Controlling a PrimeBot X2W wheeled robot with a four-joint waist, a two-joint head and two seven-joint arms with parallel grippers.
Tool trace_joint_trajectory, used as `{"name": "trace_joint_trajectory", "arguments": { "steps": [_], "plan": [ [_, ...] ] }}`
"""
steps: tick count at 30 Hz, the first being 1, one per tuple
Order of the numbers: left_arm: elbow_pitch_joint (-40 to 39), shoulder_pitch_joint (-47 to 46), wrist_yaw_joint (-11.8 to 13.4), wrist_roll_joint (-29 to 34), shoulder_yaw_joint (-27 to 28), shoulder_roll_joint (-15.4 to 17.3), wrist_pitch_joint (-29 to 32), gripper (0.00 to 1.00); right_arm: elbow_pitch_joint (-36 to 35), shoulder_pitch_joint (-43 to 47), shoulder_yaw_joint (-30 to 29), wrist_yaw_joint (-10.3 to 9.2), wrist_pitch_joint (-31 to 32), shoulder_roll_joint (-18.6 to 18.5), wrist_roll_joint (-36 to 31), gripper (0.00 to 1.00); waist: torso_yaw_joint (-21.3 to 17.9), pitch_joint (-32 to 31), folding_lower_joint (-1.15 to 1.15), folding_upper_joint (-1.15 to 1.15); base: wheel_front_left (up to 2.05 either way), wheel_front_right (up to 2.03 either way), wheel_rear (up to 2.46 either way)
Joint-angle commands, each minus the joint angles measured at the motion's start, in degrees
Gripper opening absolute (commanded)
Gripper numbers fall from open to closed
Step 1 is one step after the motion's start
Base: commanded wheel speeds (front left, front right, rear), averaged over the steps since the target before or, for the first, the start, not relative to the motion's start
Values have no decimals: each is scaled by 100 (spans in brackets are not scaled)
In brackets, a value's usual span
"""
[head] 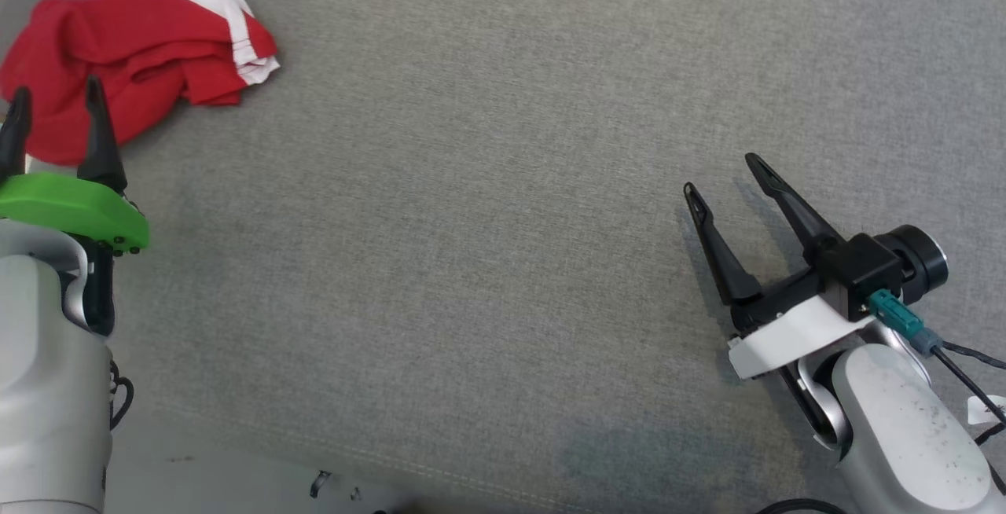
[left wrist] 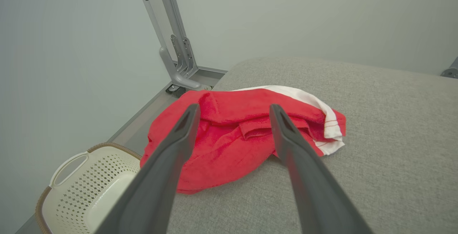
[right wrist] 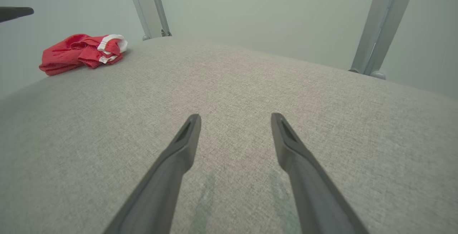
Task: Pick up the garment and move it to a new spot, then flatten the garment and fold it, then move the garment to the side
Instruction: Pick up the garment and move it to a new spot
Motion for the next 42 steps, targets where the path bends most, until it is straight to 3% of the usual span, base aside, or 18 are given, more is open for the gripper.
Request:
{"name": "trace_joint_trajectory", "arguments": {
  "steps": [1, 6, 13, 21, 28, 29, 30, 31, 36, 42],
  "plan": [
    [91, -99, -15, -42, -25, 54, 6, 100, -62, -61, -9, -11, -2, -42, -6, 100, -596, 605, -1, -1, 0, 0, 0],
    [875, -653, 23, -212, -58, 253, 5, 100, -415, -109, -76, -10, -2, -124, -101, 100, -880, 934, -1, -1, 0, 0, 0],
    [1464, -892, 677, -26, 39, 418, 5, 100, -561, -45, -245, -11, -2, -144, -139, 100, -1084, 1096, -1, -1, 0, 0, 0],
    [955, -691, 1128, 246, 211, 429, 5, 100, -542, 25, -309, -11, 8, -91, -163, 100, -1056, 1167, -1, -1, 0, 0, 0],
    [709, -631, 1087, 408, 394, 414, 5, 100, -452, -58, -244, -9, 8, -43, -128, 100, -1044, 1200, -1, -1, 0, 0, 0],
    [789, -657, 1067, 393, 429, 409, 5, 55, -437, -68, -237, -9, 8, -46, -107, 100, -1059, 1212, -1, -1, 0, 0, 0],
    [865, -700, 1051, 388, 452, 413, 5, 18, -423, -77, -235, -9, 9, -47, -99, 100, -1073, 1224, -1, -1, 0, 0, 0],
    [1014, -754, 1027, 357, 478, 409, 5, 0, -407, -81, -239, -10, 12, -35, -92, 100, -1093, 1232, -1, -1, 0, 0, 0],
    [1545, -968, 834, 290, 494, 401, 8, 0, -339, -89, -309, -11, 13, -16, -41, 100, -1160, 1193, -1, -1, 0, 0, 0],
    [1055, -944, 521, 461, 389, 250, 5, 0, -310, -100, -359, -11, 12, 184, 30, 100, -1204, 884, -1, -1, 0, 0, 0]
  ]
}}
